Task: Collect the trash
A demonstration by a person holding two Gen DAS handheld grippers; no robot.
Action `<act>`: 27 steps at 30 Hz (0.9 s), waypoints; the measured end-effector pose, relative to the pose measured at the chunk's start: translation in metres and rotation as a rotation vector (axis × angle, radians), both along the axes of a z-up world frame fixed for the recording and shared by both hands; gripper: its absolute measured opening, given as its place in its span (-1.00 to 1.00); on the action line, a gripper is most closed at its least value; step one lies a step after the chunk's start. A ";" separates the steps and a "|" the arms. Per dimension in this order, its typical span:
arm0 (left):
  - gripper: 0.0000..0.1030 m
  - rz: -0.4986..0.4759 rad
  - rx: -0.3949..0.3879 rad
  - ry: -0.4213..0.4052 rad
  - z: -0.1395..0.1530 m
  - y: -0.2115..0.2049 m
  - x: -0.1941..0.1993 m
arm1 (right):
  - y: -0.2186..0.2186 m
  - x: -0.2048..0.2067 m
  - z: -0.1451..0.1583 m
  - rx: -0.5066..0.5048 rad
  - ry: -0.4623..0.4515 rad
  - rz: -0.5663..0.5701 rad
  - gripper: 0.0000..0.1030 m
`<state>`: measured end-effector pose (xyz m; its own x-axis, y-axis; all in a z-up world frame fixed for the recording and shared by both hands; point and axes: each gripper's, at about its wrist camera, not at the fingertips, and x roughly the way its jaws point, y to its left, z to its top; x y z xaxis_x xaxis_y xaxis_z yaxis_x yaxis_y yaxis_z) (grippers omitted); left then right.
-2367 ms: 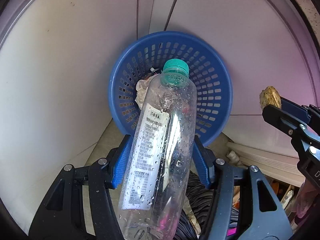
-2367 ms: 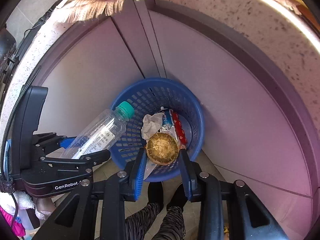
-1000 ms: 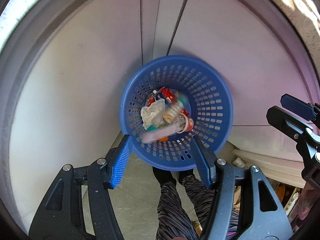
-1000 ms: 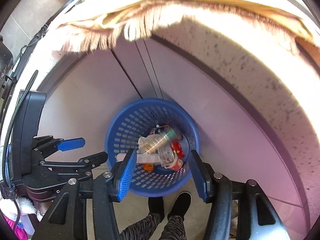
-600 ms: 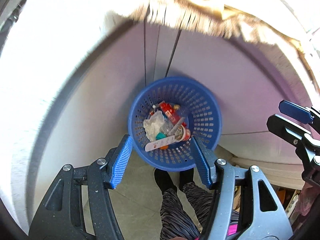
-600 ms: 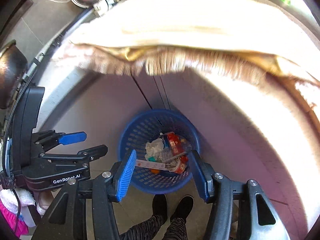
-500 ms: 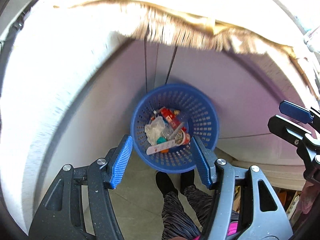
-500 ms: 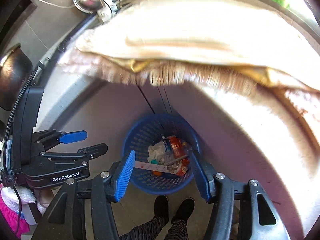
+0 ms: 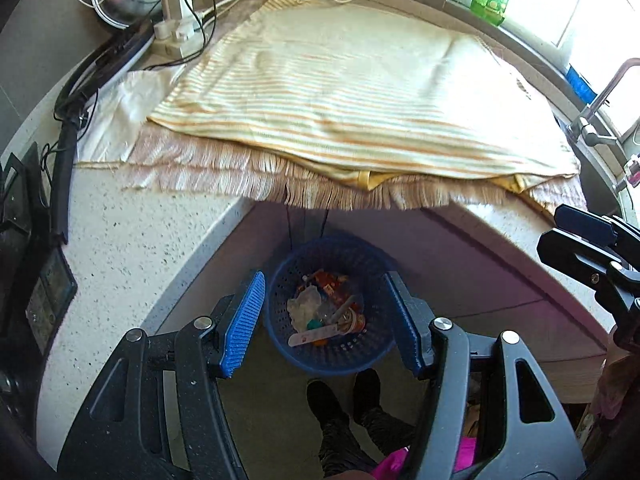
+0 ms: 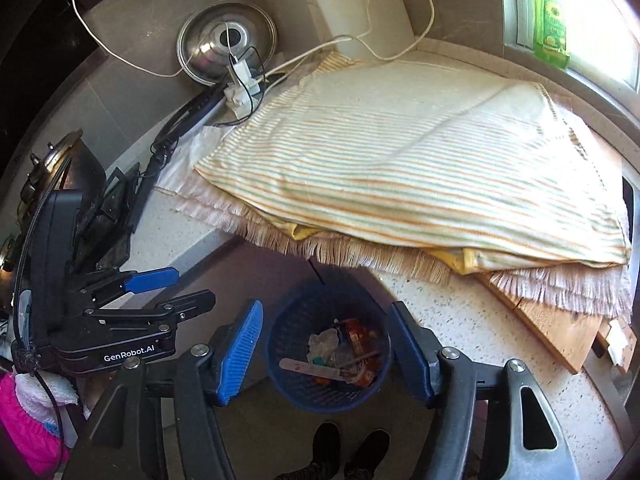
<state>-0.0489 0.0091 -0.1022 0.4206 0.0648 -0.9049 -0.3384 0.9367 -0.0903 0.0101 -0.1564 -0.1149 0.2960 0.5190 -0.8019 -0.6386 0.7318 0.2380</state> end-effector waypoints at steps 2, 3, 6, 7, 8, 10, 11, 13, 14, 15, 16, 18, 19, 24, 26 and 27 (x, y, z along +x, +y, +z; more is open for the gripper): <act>0.22 0.007 0.012 -0.036 0.013 -0.002 0.000 | -0.004 0.003 0.013 0.021 -0.025 -0.003 0.36; 0.30 0.009 0.019 -0.054 0.020 -0.003 0.001 | -0.006 0.003 0.020 0.033 -0.036 -0.006 0.37; 0.52 0.015 0.039 -0.119 0.041 -0.005 0.005 | -0.014 0.006 0.037 0.068 -0.066 -0.023 0.41; 0.52 0.018 0.042 -0.138 0.049 -0.006 0.006 | -0.016 0.008 0.043 0.079 -0.074 -0.029 0.44; 0.53 0.019 0.042 -0.154 0.057 -0.006 0.009 | -0.017 0.010 0.047 0.090 -0.081 -0.036 0.47; 0.55 0.023 0.038 -0.183 0.068 -0.005 0.013 | -0.021 0.014 0.056 0.109 -0.097 -0.049 0.51; 0.57 0.023 0.038 -0.197 0.075 -0.005 0.015 | -0.023 0.016 0.060 0.118 -0.105 -0.056 0.54; 0.63 0.023 0.041 -0.224 0.085 -0.006 0.017 | -0.028 0.020 0.070 0.136 -0.122 -0.072 0.60; 0.65 0.024 0.041 -0.238 0.091 -0.007 0.018 | -0.030 0.022 0.074 0.146 -0.130 -0.079 0.65; 0.66 0.024 0.041 -0.252 0.096 -0.007 0.019 | -0.033 0.023 0.078 0.157 -0.138 -0.087 0.65; 0.67 0.022 0.043 -0.265 0.100 -0.007 0.020 | -0.035 0.025 0.082 0.165 -0.144 -0.095 0.66; 0.75 0.026 0.047 -0.287 0.108 -0.007 0.022 | -0.038 0.028 0.088 0.182 -0.151 -0.105 0.67; 0.76 0.027 0.046 -0.301 0.112 -0.007 0.022 | -0.040 0.030 0.091 0.191 -0.156 -0.111 0.73; 0.90 0.028 0.049 -0.343 0.131 -0.009 0.027 | -0.050 0.034 0.104 0.233 -0.179 -0.147 0.97; 0.95 0.024 0.049 -0.361 0.137 -0.008 0.027 | -0.051 0.035 0.108 0.242 -0.187 -0.158 0.99; 0.97 0.027 0.052 -0.367 0.140 -0.008 0.027 | -0.052 0.035 0.110 0.245 -0.190 -0.162 0.99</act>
<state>-0.0216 0.0007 0.0373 0.7144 0.1217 -0.6891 -0.3167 0.9344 -0.1632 0.0454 -0.2086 -0.0048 0.5222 0.6234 -0.5820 -0.5682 0.7632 0.3076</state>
